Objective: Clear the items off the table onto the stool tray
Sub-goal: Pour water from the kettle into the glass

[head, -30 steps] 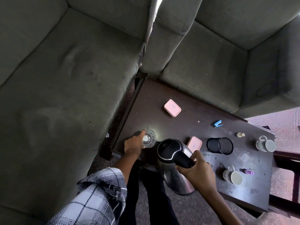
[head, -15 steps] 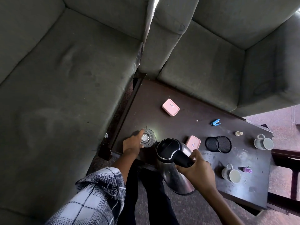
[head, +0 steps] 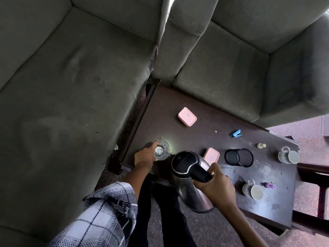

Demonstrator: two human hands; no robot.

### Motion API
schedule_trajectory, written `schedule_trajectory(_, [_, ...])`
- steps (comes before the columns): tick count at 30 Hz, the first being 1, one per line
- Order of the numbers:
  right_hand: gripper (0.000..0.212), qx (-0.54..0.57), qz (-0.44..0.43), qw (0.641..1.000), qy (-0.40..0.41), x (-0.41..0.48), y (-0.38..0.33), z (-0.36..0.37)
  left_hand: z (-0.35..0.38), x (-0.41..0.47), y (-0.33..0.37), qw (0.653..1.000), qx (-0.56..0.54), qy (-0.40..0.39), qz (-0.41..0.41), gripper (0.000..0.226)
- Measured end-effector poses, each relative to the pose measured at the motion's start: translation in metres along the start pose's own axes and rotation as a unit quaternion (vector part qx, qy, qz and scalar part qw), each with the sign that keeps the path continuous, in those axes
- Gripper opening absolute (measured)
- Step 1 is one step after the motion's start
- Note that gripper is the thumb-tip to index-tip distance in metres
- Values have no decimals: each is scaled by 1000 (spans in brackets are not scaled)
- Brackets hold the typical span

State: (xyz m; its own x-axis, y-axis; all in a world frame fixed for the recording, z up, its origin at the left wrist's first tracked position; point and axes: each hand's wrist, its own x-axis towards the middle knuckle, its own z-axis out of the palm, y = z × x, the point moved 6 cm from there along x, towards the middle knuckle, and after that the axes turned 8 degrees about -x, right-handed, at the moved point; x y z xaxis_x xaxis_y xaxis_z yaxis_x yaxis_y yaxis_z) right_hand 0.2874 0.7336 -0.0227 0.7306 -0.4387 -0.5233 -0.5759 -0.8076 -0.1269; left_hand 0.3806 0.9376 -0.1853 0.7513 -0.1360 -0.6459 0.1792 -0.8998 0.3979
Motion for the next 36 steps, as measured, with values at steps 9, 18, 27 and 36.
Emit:
schedule_trajectory(9, [49,-2,-5,1000,0,1,-1,-1,2,-1,-1,1000,-6,-3,-5,70])
schedule_trajectory(18, [50,1,-4,1000,3,1,-2,-2,1,-3,0,1000,-7,5,-4,70])
schedule_trajectory(27, [50,-4,-1,1000,1,0,-4,-4,3,-1,-3,1000,0,1,-10,70])
schedule_trajectory(36, [50,-8,-3,1000,-1,-1,-4,-4,4,-1,-2,1000,-3,2,-10,70])
